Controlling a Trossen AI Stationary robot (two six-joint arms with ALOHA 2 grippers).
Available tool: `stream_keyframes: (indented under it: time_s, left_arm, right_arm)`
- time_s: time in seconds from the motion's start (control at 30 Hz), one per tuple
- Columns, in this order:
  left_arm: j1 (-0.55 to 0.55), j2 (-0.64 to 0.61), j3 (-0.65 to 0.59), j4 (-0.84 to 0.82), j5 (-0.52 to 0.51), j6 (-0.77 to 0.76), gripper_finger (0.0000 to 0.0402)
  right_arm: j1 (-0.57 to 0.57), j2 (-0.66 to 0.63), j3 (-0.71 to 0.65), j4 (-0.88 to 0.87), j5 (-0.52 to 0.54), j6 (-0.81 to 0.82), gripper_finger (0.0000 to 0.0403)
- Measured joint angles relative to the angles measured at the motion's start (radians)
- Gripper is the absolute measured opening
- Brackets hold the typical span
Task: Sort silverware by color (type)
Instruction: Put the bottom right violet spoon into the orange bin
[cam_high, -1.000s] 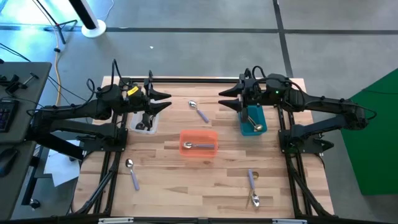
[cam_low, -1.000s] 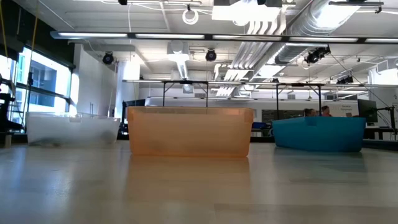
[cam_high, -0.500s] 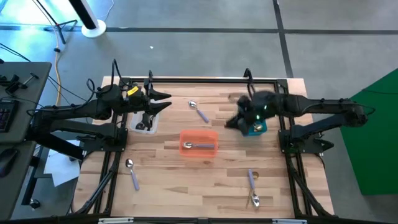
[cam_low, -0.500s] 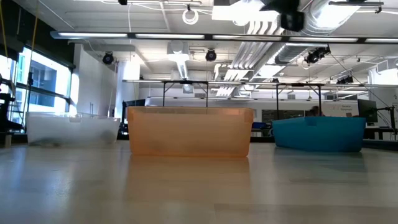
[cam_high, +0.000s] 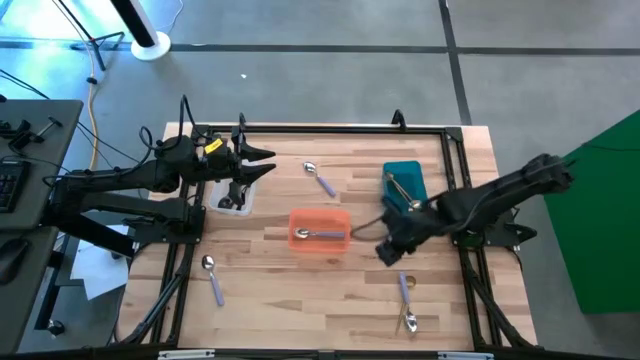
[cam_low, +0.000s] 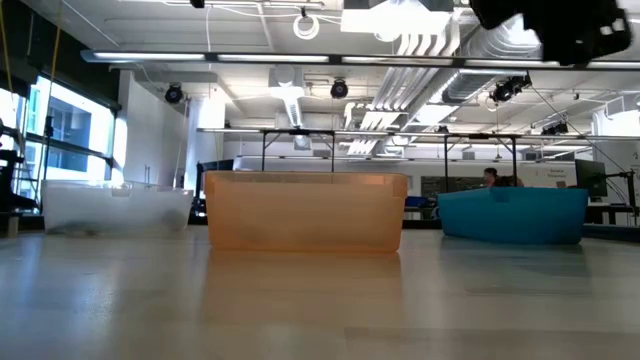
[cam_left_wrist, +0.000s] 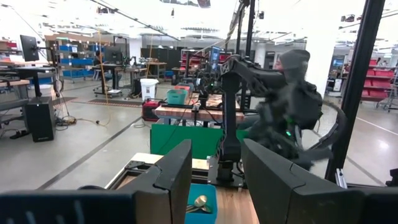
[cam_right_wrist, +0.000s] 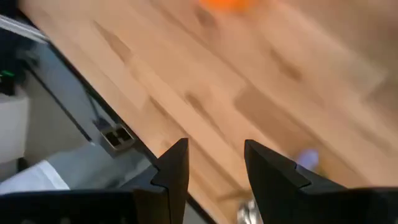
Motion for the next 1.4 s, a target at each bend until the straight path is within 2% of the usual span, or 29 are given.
stream_keyframes:
  time_s: [0.2, 0.4, 0.6, 0.87, 1.03, 1.17, 1.4]
  left_arm:
    - [0.0, 0.0, 0.0, 0.0, 0.0, 0.0, 0.0131]
    - [0.0, 0.0, 0.0, 0.0, 0.0, 0.002, 0.0131]
    - [0.0, 0.0, 0.0, 0.0, 0.0, 0.002, 0.0131]
    - [0.0, 0.0, 0.0, 0.0, 0.0, 0.002, 0.0131]
    - [0.0, 0.0, 0.0, -0.001, -0.002, 0.002, 0.0131]
    - [0.0, 0.0, 0.0, -0.001, -0.006, 0.002, 0.0131]
    - [0.0, 0.0, 0.0, -0.001, -0.008, 0.018, 0.0131]
  right_arm:
    - [0.082, 0.132, 0.0, -0.05, -0.155, 0.204, 0.014]
    - [0.156, 0.255, 0.0, -0.059, -0.299, 0.218, 0.014]
    - [0.217, 0.278, -0.037, -0.007, -0.369, 0.277, 0.014]
    - [0.287, 0.263, -0.244, 0.385, -0.377, 0.547, 0.014]
    - [0.316, 0.262, -0.273, 0.345, -0.342, 0.643, 0.014]
    - [0.326, 0.262, -0.275, 0.355, -0.251, 0.703, 0.014]
    - [0.331, 0.278, -0.275, 0.326, -0.23, 0.724, 0.014]
